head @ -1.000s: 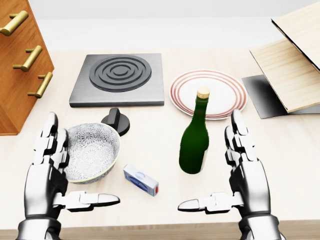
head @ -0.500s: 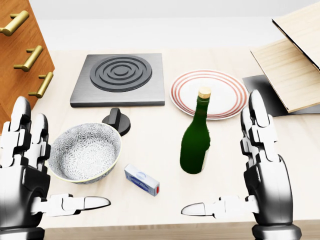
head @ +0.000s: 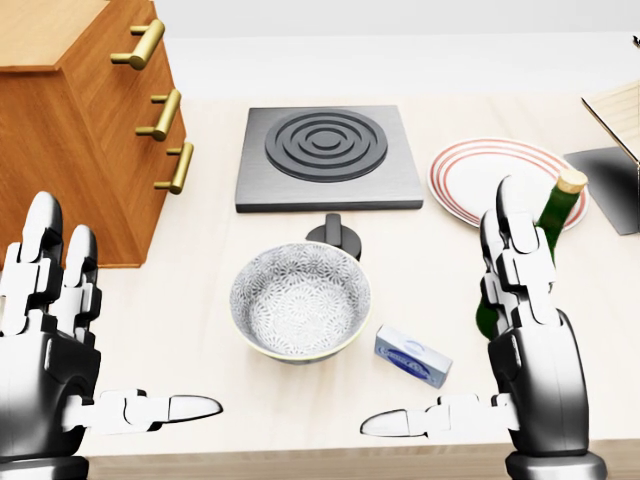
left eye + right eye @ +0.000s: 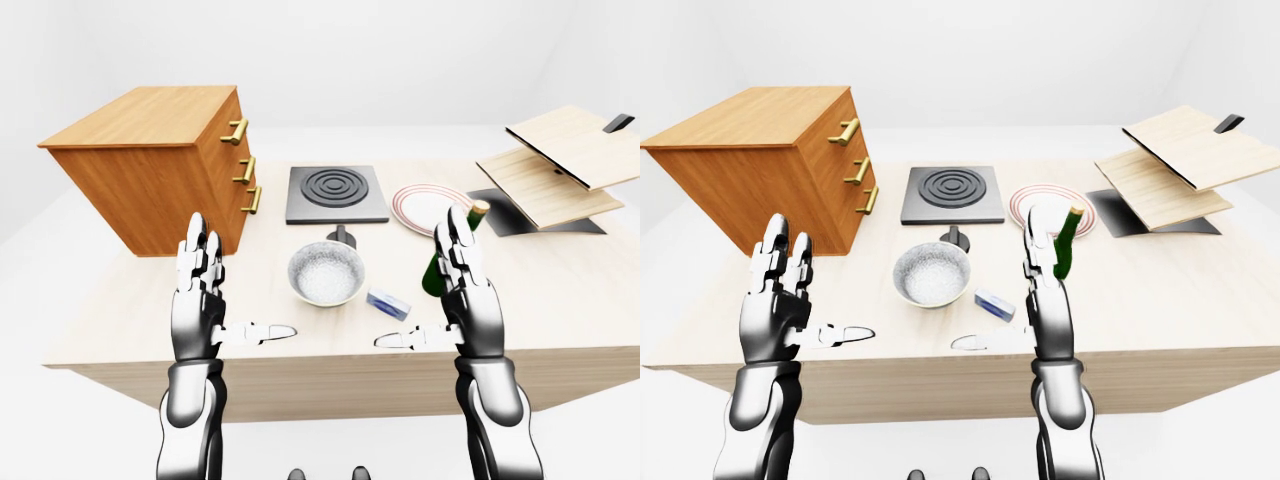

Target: Put the bowl on the top of the cabinet.

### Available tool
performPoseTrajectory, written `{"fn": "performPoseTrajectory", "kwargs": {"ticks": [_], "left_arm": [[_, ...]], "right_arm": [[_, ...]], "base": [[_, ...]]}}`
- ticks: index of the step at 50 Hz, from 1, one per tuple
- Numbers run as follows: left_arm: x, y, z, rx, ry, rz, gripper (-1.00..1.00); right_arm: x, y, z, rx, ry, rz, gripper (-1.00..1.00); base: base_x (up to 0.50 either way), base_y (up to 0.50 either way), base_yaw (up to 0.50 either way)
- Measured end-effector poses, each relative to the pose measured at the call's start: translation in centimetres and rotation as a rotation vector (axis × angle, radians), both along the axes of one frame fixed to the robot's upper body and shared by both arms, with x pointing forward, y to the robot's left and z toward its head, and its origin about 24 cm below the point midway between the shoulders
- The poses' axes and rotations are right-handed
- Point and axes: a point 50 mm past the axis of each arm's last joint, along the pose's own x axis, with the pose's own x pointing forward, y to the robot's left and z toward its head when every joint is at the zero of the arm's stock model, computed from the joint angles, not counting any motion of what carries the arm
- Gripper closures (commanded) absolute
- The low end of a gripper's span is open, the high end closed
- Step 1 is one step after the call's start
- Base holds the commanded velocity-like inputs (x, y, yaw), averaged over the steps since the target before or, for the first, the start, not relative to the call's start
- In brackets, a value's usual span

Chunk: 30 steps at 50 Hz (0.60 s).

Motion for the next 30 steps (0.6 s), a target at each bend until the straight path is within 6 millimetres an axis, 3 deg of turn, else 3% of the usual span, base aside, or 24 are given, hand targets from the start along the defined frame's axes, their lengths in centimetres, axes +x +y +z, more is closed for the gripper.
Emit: {"fn": "performPoseTrajectory", "kwargs": {"ticks": [30], "left_arm": [[0.14,-0.02,-0.14,0.001,0.006,-0.001,-1.00]], "right_arm": [[0.14,0.05,-0.24,0.002,0.011,0.006,-1.00]], "base": [[0.00,0.50,0.00]]}}
